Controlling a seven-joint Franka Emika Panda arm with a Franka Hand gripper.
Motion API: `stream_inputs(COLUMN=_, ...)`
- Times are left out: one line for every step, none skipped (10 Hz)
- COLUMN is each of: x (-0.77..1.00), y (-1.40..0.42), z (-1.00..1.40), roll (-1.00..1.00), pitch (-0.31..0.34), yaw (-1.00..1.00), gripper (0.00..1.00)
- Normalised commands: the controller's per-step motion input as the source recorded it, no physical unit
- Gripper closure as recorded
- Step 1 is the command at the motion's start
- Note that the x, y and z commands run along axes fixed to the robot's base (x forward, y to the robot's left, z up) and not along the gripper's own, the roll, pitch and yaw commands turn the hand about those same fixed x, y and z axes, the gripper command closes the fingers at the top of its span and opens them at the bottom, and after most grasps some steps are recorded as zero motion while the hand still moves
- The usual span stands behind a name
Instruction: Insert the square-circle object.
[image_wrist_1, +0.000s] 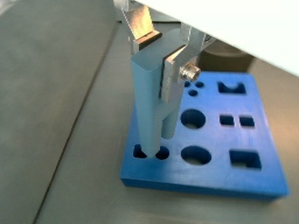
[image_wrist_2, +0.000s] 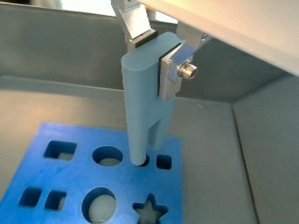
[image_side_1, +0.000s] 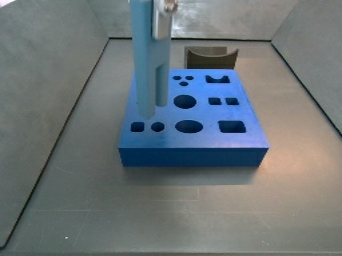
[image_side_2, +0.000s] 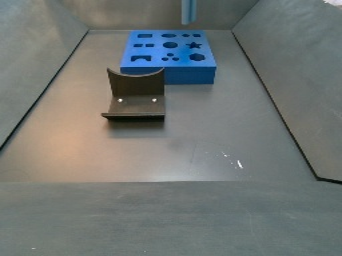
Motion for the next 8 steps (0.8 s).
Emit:
stream_inputs(x=0.00, y=0.00, z=-0.33, roll=0.00, pitch=0.000, yaw=-1.00, gripper=1.00)
stream_inputs(x=0.00, y=0.00, z=-0.26, roll=0.00, pitch=0.000, yaw=-1.00, gripper=1.00)
stream_inputs(x=0.03, y=0.01, z=0.00, roll=0.00, pitch=0.000, yaw=-1.00, gripper=1.00)
stream_inputs(x=0.10, y=0.07, z=0.00, roll=0.00, pitch=0.000, yaw=-0.93, gripper=1.00)
stream_inputs(x=0.09, y=0.08, z=0.00, roll=0.00, pitch=0.000, yaw=-0.93, gripper=1.00)
stream_inputs(x=0.00, y=0.01, z=0.00, roll=0.00, pitch=0.000, yaw=-0.99, gripper=1.00)
stream_inputs(x=0.00, y=0.00, z=-0.02, roll=0.00, pitch=0.000, yaw=-1.00, gripper=1.00)
stream_inputs(x=0.00, y=0.00, z=-0.19, roll=0.01, pitch=0.000, yaw=-1.00, gripper=1.00)
